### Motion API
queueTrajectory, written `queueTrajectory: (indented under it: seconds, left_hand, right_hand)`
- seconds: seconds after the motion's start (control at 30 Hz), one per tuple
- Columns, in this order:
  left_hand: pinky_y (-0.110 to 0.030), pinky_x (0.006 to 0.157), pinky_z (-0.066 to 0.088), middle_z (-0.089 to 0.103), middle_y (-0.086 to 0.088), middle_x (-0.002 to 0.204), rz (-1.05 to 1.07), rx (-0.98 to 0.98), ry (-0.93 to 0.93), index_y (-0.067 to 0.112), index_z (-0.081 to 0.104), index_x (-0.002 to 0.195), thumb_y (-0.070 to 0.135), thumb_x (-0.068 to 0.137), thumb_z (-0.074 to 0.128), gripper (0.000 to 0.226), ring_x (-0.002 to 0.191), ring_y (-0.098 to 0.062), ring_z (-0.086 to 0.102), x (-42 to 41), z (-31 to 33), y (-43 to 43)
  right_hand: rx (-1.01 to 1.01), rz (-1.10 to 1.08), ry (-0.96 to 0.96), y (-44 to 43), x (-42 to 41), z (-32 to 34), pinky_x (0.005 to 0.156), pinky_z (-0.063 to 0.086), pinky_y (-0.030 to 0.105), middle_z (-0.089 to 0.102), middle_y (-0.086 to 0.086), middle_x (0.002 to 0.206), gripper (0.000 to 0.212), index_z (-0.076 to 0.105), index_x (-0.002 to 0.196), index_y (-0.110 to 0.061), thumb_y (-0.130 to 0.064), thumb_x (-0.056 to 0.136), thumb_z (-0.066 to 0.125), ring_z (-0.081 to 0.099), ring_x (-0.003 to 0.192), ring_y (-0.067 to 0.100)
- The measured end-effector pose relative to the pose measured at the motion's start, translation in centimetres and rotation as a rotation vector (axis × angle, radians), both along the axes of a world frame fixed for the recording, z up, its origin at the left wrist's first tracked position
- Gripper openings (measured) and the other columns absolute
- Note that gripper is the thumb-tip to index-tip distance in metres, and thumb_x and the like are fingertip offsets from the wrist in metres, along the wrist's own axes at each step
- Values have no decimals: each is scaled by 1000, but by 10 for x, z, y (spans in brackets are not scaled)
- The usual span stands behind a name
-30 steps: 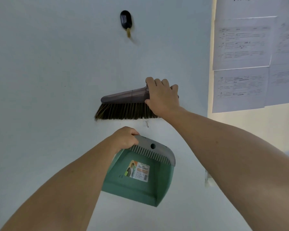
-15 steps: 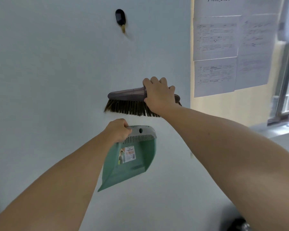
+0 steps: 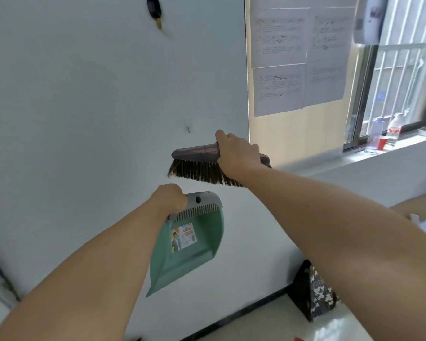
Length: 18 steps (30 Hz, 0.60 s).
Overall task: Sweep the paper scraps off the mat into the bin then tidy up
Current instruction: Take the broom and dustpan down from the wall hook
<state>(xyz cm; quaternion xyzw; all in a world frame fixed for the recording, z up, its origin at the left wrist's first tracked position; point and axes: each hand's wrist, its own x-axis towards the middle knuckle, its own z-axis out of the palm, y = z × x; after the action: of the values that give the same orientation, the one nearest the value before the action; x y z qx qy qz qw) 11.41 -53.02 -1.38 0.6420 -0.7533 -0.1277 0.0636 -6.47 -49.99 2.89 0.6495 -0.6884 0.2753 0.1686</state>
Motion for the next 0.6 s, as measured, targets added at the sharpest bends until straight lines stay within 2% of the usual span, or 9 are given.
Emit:
queueTrajectory:
  seconds: [0.07, 0.13, 0.23, 0.33, 0.4, 0.47, 0.53, 0.6]
  left_hand:
    - [-23, 51, 36, 51, -3, 73, -5, 8, -38, 11, 45, 66, 12, 91, 39, 25, 63, -13, 46, -5, -6, 23]
    - [-25, 61, 40, 53, -3, 78, 4, 18, -97, 14, 44, 66, 18, 92, 36, 27, 71, -16, 49, -9, -11, 48]
    - [-27, 70, 49, 52, -2, 73, 35, 18, -107, 15, 46, 67, 24, 94, 34, 31, 77, -22, 56, -16, -19, 92]
    - [-27, 65, 48, 56, -4, 74, 140, -5, -30, 15, 51, 66, 34, 94, 41, 36, 71, -22, 56, -22, -32, 139]
    - [-28, 62, 51, 61, -6, 68, 203, 25, 12, 11, 56, 64, 41, 91, 49, 41, 62, -21, 57, -31, -43, 176]
    - [-26, 58, 50, 61, -7, 62, 258, 64, 43, 9, 58, 64, 40, 91, 52, 41, 57, -20, 58, -44, -55, 213]
    - [-25, 54, 46, 60, -7, 67, 286, 99, 2, 7, 59, 71, 38, 93, 52, 38, 60, -20, 56, -61, -65, 254]
    - [-26, 57, 45, 60, -7, 78, 276, 131, -88, 6, 63, 87, 39, 94, 50, 37, 68, -21, 57, -78, -72, 293]
  right_hand:
    - [27, 9, -1, 22, -5, -11, 69, 33, 40, 50, 0, 88, 33, 36, 103, -22, -9, 84, 60, 50, 78, 24]
    - [43, 28, -4, 43, -10, -24, 69, 34, 39, 49, 0, 89, 32, 34, 100, -22, -9, 84, 59, 49, 78, 25]
    - [79, 61, -14, 79, -19, -40, 67, 35, 38, 48, 0, 90, 30, 37, 103, -20, -10, 84, 58, 49, 77, 25]
    - [94, 115, -16, 120, -34, -55, 62, 35, 37, 49, 1, 91, 29, 35, 101, -19, -10, 84, 58, 49, 77, 24]
    - [94, 151, -14, 151, -48, -64, 61, 34, 37, 49, 1, 91, 31, 33, 98, -19, -9, 84, 58, 47, 76, 23]
    - [119, 179, -26, 188, -63, -76, 62, 34, 38, 49, 0, 93, 31, 34, 99, -19, -10, 84, 59, 47, 77, 24]
    - [167, 206, -39, 226, -77, -88, 62, 37, 38, 51, 1, 96, 29, 36, 101, -19, -10, 84, 59, 49, 79, 24]
    - [210, 239, -45, 261, -93, -102, 62, 39, 38, 55, 2, 100, 28, 37, 100, -19, -10, 85, 58, 53, 81, 25]
